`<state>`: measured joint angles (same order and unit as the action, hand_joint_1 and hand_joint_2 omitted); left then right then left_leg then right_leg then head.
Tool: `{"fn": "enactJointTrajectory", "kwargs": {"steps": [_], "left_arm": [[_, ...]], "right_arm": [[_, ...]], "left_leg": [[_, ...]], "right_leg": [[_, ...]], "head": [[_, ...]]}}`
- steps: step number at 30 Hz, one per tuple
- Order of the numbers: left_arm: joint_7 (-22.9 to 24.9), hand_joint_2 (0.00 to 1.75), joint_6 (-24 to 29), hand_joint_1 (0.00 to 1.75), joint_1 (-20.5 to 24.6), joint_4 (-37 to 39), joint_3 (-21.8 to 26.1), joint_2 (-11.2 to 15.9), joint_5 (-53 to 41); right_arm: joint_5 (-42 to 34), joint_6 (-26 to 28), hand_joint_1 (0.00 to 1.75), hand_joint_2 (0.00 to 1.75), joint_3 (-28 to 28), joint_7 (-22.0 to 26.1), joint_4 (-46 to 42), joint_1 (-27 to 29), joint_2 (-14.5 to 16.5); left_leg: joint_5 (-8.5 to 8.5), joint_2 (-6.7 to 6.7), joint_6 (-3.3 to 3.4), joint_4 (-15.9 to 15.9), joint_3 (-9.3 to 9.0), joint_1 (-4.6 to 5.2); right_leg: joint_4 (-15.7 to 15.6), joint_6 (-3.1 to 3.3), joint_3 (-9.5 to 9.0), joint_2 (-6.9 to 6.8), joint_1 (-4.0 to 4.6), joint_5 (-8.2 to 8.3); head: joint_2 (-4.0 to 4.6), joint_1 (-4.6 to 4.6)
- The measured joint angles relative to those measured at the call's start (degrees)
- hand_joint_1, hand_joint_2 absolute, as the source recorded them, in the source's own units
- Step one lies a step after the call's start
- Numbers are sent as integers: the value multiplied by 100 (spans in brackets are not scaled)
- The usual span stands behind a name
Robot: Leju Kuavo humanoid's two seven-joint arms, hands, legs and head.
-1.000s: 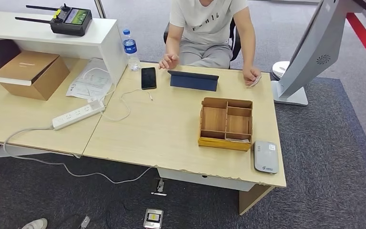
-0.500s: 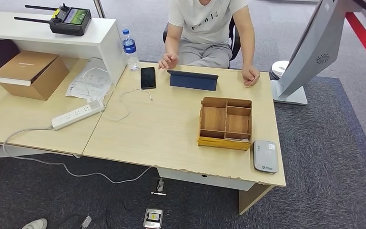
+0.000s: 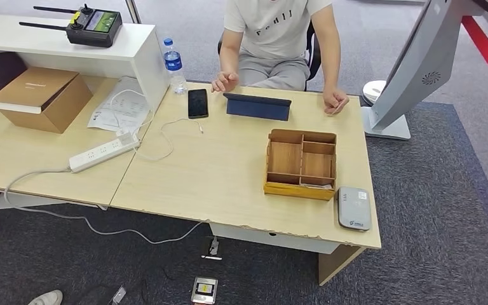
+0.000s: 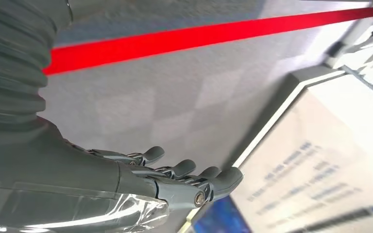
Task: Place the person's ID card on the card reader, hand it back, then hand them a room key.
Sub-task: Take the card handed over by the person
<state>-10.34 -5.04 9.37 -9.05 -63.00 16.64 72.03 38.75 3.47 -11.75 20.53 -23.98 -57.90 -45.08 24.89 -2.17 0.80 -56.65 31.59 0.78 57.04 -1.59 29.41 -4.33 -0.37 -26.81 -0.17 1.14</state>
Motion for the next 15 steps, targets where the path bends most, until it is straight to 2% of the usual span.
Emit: {"fn": "enactJointTrajectory", "kwargs": {"steps": [6,10,15], "left_arm": [[-98,0,-122,0,5,0,-136,51,-141],[-122,0,-146,0,23,0,-214,68,-162],[-109,0,-140,0,30,0,-311,73,-178]], "right_arm": [[445,498,0,175,1178,-91,-315,-417,288],[891,848,0,175,1952,-138,-374,-631,620],[1143,1034,0,175,2740,-195,-377,-764,997]], "left_leg": [[-3,2,-1,1,4,-2],[-5,-7,-2,1,0,-6],[-12,12,-4,0,7,-13]], "right_leg": [[1,1,0,-3,4,1],[3,4,0,0,9,3],[3,4,3,-16,10,3]], "head": [[0,2],[0,1],[0,2]]}}
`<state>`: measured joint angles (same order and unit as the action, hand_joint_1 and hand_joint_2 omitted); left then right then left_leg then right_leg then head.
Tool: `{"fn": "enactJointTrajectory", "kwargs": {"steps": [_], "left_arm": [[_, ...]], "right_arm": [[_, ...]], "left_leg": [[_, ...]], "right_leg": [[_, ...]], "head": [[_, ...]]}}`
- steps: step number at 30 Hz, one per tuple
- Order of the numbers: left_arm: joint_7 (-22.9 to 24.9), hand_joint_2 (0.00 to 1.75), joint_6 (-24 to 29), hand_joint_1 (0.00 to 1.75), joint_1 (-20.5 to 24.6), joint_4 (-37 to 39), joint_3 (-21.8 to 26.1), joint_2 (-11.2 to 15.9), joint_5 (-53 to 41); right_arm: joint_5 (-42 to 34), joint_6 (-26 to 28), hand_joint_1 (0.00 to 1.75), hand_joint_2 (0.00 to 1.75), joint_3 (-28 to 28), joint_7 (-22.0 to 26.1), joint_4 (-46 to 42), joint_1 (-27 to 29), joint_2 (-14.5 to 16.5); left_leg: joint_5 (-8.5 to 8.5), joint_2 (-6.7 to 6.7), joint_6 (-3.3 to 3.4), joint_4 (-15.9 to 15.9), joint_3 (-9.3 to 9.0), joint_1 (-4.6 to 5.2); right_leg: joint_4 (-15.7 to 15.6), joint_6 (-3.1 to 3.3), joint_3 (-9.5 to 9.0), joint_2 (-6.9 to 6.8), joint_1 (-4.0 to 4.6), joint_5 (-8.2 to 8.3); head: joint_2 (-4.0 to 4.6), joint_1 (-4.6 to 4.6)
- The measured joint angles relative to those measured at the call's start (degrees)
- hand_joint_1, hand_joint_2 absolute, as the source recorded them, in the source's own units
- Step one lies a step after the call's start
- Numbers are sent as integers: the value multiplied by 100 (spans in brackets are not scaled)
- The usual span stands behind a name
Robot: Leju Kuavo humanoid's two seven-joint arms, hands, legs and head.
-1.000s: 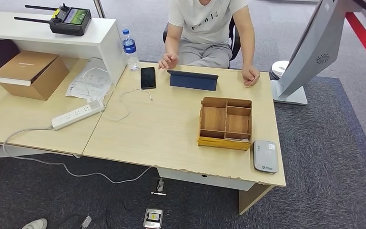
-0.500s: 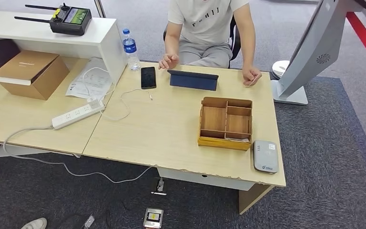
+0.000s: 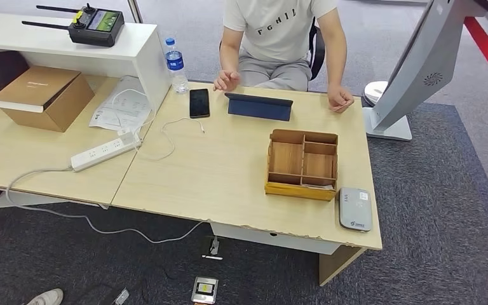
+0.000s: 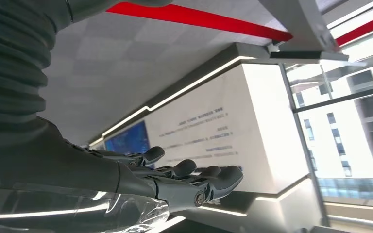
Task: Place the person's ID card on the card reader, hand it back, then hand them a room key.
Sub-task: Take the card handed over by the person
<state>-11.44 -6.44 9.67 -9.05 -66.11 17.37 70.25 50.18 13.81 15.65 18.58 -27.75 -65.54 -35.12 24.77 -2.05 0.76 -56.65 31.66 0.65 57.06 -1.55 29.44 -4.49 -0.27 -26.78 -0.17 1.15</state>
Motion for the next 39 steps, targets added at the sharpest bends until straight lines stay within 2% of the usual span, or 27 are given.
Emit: {"fn": "enactJointTrajectory", "kwargs": {"steps": [5,12,22,28,32,39], "left_arm": [[39,0,15,0,2,0,-40,13,1],[44,0,22,0,-7,0,-79,26,1],[55,0,26,0,-18,0,-139,40,-8],[57,0,27,0,-13,0,-174,40,34],[137,0,50,0,-31,0,-179,60,90],[222,0,52,0,-50,0,-185,85,132]], "right_arm": [[133,139,0,175,488,-55,30,-7,318],[132,162,0,175,848,-60,88,-9,498],[157,232,0,175,1100,-74,170,5,648],[682,593,0,175,1335,-273,267,208,1050],[1043,546,0,175,1381,-345,339,292,1277],[1120,524,0,175,1399,-391,480,342,1496]], "left_leg": [[0,4,0,-1,1,-1],[0,5,1,-1,8,-1],[0,2,1,-1,9,-1],[-4,0,-4,-1,8,-4],[-9,4,-7,-1,13,-9],[-9,3,-7,-1,17,-10]], "right_leg": [[0,0,5,1,3,1],[-1,-1,10,0,3,2],[-2,-2,11,1,-1,4],[-2,4,12,4,8,8],[-2,6,16,1,12,9],[-2,9,21,3,13,11]], "head": [[0,-1],[0,0],[0,0],[0,-1],[0,1],[0,0]]}}
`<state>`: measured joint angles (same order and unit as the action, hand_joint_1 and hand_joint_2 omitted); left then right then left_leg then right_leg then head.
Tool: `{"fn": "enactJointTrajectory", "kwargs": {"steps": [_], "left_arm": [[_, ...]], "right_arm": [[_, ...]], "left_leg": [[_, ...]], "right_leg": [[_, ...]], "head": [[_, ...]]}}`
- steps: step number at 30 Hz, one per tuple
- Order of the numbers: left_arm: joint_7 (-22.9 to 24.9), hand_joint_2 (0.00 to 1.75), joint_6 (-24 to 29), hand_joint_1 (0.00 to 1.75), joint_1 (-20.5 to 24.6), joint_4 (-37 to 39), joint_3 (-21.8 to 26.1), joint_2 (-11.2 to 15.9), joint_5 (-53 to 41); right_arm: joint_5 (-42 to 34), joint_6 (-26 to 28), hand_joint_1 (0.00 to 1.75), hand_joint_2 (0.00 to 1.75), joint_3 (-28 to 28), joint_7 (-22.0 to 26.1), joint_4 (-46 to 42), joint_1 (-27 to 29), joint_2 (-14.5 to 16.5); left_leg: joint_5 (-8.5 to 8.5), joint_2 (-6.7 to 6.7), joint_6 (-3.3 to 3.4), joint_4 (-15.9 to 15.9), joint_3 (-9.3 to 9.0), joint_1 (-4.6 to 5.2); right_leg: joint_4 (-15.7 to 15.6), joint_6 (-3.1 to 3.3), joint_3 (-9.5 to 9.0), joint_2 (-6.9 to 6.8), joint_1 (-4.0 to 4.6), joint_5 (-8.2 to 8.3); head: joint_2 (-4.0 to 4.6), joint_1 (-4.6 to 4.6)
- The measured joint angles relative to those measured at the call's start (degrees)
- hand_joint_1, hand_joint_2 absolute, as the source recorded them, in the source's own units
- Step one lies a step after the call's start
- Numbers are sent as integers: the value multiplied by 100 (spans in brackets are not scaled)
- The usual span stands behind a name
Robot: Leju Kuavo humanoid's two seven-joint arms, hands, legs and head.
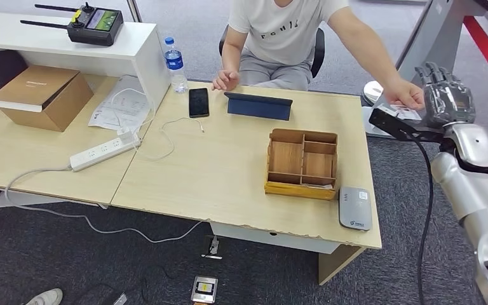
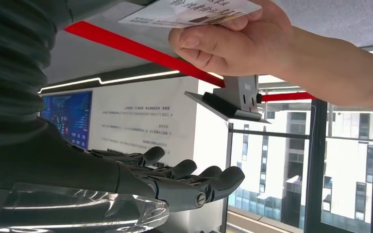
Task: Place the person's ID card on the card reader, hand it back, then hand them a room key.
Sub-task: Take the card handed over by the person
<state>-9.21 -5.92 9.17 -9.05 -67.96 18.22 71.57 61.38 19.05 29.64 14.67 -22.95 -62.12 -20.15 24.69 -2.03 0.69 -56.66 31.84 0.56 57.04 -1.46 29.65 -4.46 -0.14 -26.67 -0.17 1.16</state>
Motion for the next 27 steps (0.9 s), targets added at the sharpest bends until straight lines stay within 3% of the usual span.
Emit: {"fn": "enactJointTrajectory", "kwargs": {"steps": [23,27], "left_arm": [[155,0,33,0,-11,0,-6,5,75],[172,0,32,0,-11,0,-6,7,89]], "right_arm": [[67,-43,0,175,50,-60,162,136,161],[100,-54,175,175,52,-134,161,168,151]], "left_leg": [[-2,-1,1,0,0,1],[-2,-1,1,-1,0,1]], "right_leg": [[0,2,2,0,-1,3],[0,2,2,0,-1,3]], "head": [[0,0],[0,0]]}}
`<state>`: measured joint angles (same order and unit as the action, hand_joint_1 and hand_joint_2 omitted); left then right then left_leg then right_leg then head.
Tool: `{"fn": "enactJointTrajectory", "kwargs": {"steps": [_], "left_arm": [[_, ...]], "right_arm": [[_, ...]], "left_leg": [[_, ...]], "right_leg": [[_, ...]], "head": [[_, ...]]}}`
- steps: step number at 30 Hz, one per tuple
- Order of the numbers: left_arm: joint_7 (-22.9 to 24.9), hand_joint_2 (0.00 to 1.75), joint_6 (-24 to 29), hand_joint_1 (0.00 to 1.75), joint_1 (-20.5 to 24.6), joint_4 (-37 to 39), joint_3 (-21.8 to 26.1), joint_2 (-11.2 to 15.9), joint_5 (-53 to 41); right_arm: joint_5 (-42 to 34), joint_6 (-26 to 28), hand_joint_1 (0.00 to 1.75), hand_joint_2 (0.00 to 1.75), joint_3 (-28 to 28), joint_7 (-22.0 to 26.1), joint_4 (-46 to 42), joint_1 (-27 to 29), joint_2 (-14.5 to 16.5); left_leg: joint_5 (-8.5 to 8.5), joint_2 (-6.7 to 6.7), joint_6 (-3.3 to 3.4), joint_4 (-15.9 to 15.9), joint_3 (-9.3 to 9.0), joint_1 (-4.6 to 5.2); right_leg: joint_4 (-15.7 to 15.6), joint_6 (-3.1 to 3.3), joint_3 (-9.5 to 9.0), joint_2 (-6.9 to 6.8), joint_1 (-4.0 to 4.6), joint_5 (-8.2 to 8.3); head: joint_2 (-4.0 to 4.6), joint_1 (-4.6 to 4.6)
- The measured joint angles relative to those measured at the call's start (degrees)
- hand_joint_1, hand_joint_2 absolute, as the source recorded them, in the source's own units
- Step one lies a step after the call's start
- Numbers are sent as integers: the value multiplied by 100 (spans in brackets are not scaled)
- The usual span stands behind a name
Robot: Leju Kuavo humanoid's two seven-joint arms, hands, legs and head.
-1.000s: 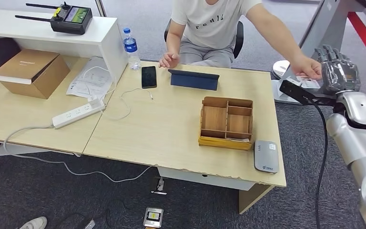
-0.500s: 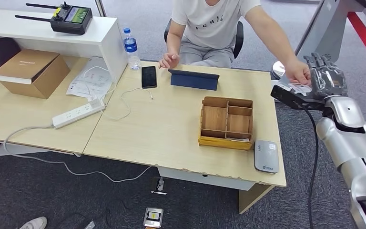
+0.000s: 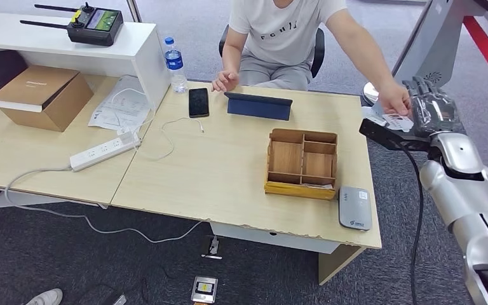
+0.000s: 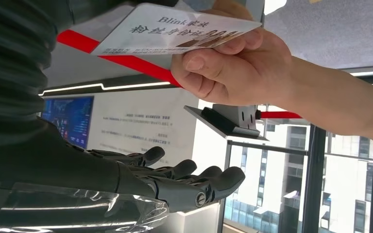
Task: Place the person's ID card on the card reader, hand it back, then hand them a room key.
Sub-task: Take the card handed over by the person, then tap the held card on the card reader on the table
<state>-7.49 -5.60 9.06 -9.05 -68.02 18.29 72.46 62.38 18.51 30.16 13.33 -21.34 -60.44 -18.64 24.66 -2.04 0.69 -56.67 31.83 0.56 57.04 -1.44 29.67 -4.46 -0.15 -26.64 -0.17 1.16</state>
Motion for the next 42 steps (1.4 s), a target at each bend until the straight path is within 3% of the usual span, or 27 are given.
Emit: {"fn": "enactJointTrajectory", "kwargs": {"steps": [32,42], "left_arm": [[79,0,-31,0,1,0,-2,11,40],[124,0,29,0,1,0,-2,11,95]], "right_arm": [[-248,-33,175,175,-5,353,-8,229,-126],[-411,71,175,175,-7,527,-38,816,-127]], "left_leg": [[0,-1,0,0,0,0],[0,0,0,0,1,0]], "right_leg": [[-1,0,0,0,0,2],[-1,0,0,0,0,2]], "head": [[0,0],[0,0]]}}
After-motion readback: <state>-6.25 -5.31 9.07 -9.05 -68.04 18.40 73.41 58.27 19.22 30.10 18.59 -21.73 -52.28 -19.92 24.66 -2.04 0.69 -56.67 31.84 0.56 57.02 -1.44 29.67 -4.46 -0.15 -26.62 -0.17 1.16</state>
